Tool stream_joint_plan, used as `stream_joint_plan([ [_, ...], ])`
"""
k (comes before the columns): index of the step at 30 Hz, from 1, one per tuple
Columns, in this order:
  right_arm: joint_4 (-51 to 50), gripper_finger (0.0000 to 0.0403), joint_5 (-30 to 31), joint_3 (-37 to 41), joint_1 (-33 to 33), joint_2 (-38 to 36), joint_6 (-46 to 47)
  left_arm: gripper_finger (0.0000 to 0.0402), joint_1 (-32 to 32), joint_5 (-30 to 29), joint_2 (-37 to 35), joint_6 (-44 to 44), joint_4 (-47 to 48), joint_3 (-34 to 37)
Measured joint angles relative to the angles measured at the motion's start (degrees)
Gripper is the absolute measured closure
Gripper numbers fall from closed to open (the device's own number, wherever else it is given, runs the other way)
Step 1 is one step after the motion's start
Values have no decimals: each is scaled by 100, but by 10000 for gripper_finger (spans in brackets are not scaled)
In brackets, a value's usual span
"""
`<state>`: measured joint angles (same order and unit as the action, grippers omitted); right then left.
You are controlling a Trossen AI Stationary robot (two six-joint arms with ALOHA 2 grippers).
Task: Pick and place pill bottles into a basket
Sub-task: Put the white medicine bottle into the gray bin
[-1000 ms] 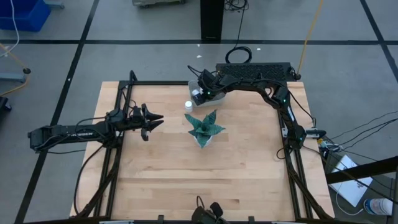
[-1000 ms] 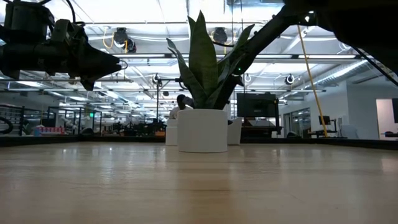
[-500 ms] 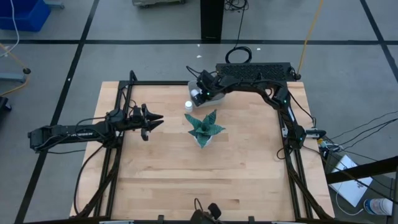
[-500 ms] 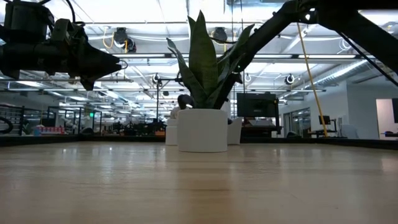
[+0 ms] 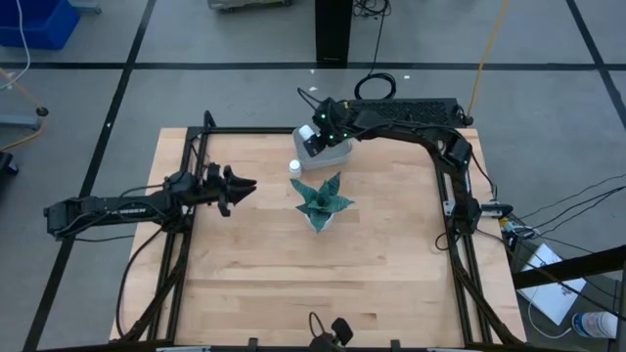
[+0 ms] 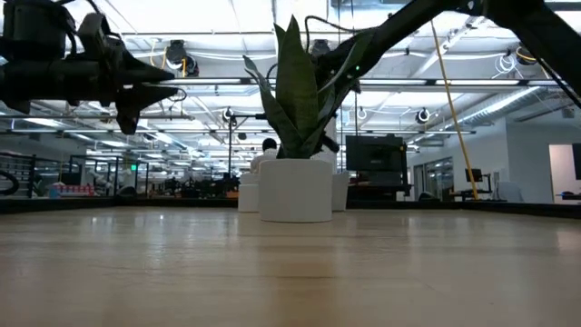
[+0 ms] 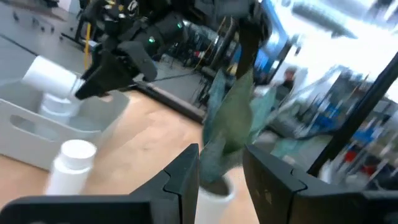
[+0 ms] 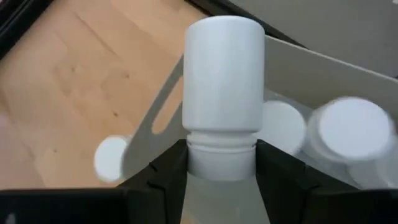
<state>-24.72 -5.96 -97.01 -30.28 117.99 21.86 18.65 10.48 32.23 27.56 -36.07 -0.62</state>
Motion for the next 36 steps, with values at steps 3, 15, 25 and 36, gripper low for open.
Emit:
stream_joint_plan([
  [3, -158, 248, 0, 0, 2, -242, -15, 275, 0, 11, -6, 888, -199, 0],
  [15, -441, 249, -622, 0, 191, -1461, 247, 275, 2, -2059, 3, 2801, -1094, 0],
  [25, -1106, 250, -1985, 0, 999, -2463, 30, 274, 52, -2486, 11, 4469, -965, -128],
  [36, -1893, 251, -1890, 2, 2206, -2751, -502, 161, -462, -1564, 475, 4000, 1603, -2025],
])
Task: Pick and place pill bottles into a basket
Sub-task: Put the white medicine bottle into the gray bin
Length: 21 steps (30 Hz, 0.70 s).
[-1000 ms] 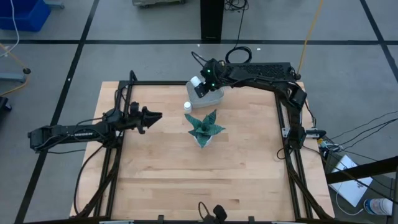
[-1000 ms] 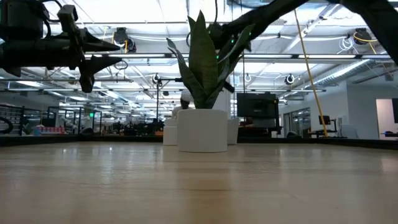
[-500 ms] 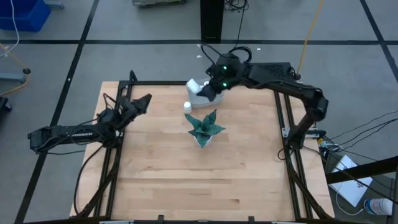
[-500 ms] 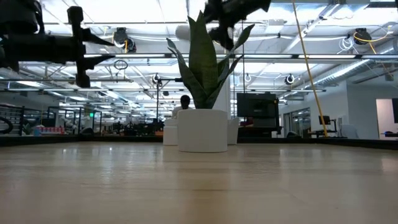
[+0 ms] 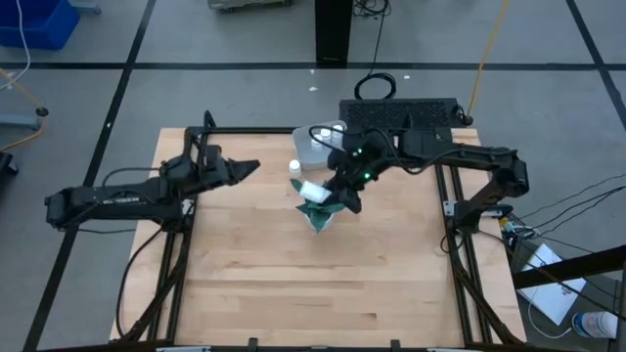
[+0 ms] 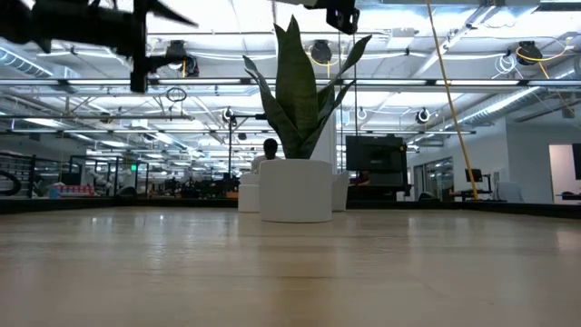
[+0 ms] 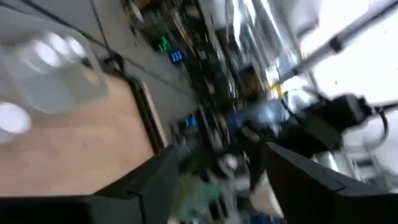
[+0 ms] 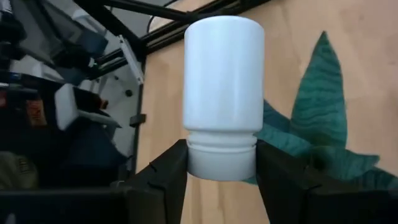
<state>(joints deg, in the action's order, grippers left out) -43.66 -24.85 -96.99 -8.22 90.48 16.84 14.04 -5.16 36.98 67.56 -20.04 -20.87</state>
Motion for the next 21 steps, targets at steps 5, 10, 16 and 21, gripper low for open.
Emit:
stream_joint_plan([
  [5, 203, 248, 395, 0, 165, 72, -44, 122, -350, 795, 669, 33, 227, -741],
  [10, 312, 251, 399, 2, 161, 204, -3, 117, -773, 1044, 1600, 3, 216, -1475],
  [16, 253, 249, 384, 2, 160, 195, -19, 117, -954, 1216, 2396, -62, 196, -2131],
  [21, 24, 253, 340, 11, 161, 190, -18, 117, -1084, 1299, 2899, -128, 223, -2560],
])
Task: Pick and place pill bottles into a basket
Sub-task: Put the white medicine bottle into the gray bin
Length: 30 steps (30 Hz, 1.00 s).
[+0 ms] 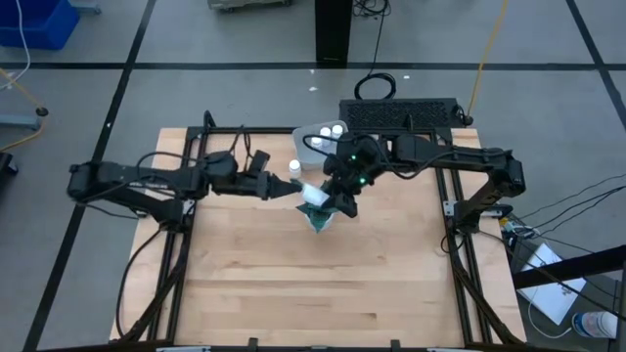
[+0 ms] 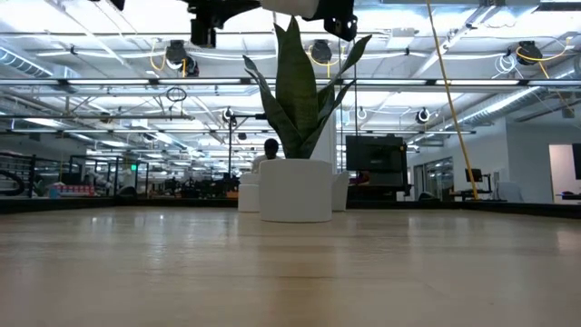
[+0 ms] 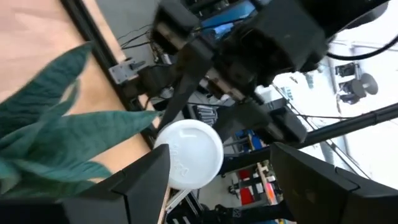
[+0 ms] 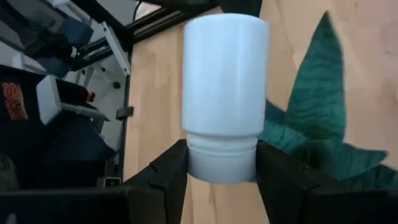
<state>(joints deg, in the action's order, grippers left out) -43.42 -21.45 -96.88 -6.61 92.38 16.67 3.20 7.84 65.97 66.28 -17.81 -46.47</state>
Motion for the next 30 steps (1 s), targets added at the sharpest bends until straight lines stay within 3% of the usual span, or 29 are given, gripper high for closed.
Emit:
stream_joint_plan([
  [13, -326, 250, 96, 2, 218, 15, -129, 117, -46, 263, 291, -276, 897, -351],
  [30, -199, 253, 38, -15, 313, -4, -115, 117, -72, 269, 291, -280, 1128, -344],
])
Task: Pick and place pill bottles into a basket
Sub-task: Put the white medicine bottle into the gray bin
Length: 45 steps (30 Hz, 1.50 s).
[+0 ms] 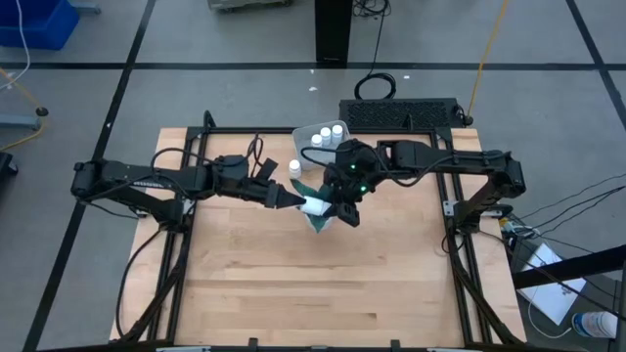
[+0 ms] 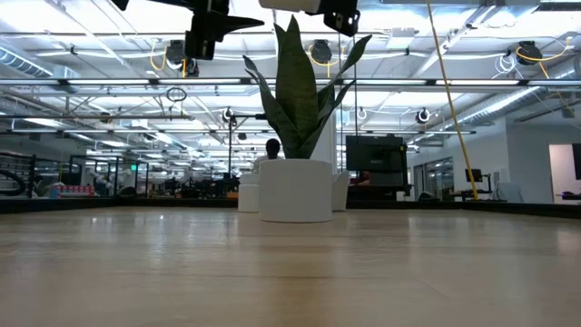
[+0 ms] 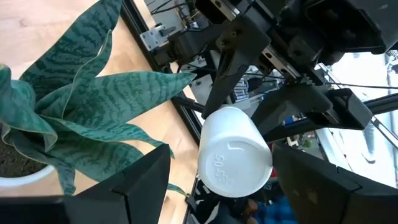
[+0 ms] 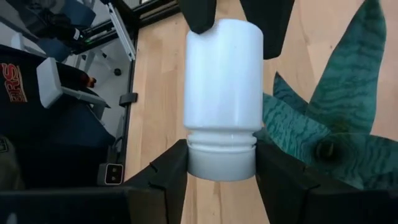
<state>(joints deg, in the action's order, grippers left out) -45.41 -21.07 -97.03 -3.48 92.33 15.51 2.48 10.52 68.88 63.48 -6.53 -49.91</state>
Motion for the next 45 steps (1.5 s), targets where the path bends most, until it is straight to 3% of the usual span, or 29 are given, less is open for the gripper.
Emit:
stream_joint_plan([
  [28, 566, 250, -16, 4, -38, 212, 130, 118, -64, 243, 26, 128, -230, 9],
  [31, 589, 253, -27, 4, -58, 212, 129, 134, -63, 316, 26, 100, -229, 9],
  [38, 700, 247, -50, 4, -64, 205, 132, 226, -20, 306, 26, -6, -294, 9],
  [45, 686, 241, -21, 4, -66, 188, 113, 227, 11, 315, 23, -24, -325, 9],
])
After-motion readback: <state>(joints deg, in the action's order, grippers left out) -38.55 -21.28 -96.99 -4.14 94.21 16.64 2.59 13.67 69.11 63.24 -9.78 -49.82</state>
